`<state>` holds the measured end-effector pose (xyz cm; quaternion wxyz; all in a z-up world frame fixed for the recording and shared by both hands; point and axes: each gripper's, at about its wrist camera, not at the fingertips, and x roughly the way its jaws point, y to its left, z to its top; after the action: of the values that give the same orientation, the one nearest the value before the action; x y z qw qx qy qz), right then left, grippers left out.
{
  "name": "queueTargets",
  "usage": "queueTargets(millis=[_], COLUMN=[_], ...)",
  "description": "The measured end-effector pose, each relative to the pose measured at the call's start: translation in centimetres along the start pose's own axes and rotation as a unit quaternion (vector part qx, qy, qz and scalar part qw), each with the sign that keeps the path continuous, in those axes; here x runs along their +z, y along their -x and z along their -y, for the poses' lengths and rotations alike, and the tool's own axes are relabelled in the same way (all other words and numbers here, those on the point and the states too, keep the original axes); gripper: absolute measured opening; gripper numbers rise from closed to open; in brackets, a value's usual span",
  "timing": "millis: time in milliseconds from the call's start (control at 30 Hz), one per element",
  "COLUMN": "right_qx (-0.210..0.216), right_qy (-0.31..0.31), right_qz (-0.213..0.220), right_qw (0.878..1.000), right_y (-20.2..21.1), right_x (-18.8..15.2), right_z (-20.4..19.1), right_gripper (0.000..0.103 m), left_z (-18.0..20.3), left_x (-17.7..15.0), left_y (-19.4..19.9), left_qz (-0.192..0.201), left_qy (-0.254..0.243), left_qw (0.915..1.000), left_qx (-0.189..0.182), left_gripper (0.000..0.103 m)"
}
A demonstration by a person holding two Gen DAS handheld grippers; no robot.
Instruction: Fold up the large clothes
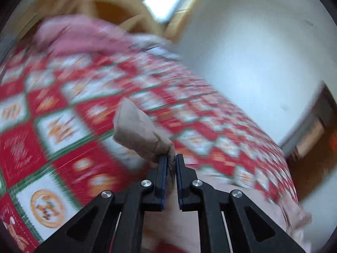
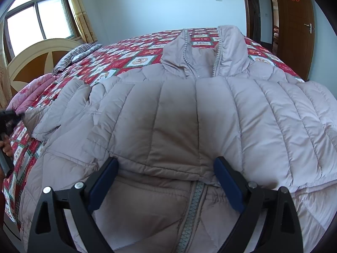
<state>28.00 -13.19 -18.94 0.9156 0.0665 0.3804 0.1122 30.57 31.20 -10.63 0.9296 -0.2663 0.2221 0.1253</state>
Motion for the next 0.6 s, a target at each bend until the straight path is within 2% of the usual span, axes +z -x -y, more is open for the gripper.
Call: queueTargets(millis=[67, 100, 167, 233, 333, 367, 400, 500, 567, 600], right_qx=[0.005, 0.006, 0.009, 0.012, 0.021, 0.025, 0.028, 0.034, 0.033, 0.034], right_qy=[-0.005, -0.007, -0.012, -0.015, -0.028, -0.035, -0.040, -0.050, -0.049, -0.049], right_qz=[0.002, 0.003, 0.004, 0.007, 0.014, 0.017, 0.019, 0.021, 0.020, 0.020], right_qw=[1.000, 1.000, 1.000, 1.000, 0.999, 0.999, 0.999, 0.998, 0.998, 0.998], right_y=[0.1, 0.1, 0.2, 0.4, 0.7, 0.8, 0.9, 1.0, 1.0, 1.0], right_x=[0.0, 0.0, -0.1, -0.1, -0.2, -0.2, -0.2, -0.2, -0.2, -0.2], right_z=[0.3, 0.4, 0.6, 0.8, 1.4, 1.7, 1.9, 2.2, 2.1, 2.1], right_gripper=[0.095, 0.095, 0.095, 0.095, 0.095, 0.095, 0.095, 0.095, 0.095, 0.095], left_z=[5.2, 7.8, 13.3, 17.1, 21.9, 22.9, 23.7, 24.0, 22.6, 21.4], left_x=[-0.6, -1.3, -3.8, -6.4, -11.8, -13.6, -15.6, -19.7, -20.7, -20.6], left_y=[2.1, 3.1, 5.3, 6.8, 8.0, 7.9, 7.5, 6.3, 6.2, 6.4], left_qz=[0.018, 0.023, 0.026, 0.017, -0.032, -0.051, -0.070, -0.125, -0.156, -0.162], left_qy=[-0.070, -0.105, -0.176, -0.229, -0.289, -0.309, -0.333, -0.375, -0.356, -0.335], left_qw=[0.9957, 0.9902, 0.9717, 0.9533, 0.9214, 0.9121, 0.9050, 0.8923, 0.8955, 0.9025], left_qx=[-0.057, -0.089, -0.156, -0.196, -0.258, -0.265, -0.255, -0.217, -0.218, -0.216], left_gripper=[0.006, 0.005, 0.005, 0.005, 0.005, 0.005, 0.005, 0.005, 0.005, 0.006])
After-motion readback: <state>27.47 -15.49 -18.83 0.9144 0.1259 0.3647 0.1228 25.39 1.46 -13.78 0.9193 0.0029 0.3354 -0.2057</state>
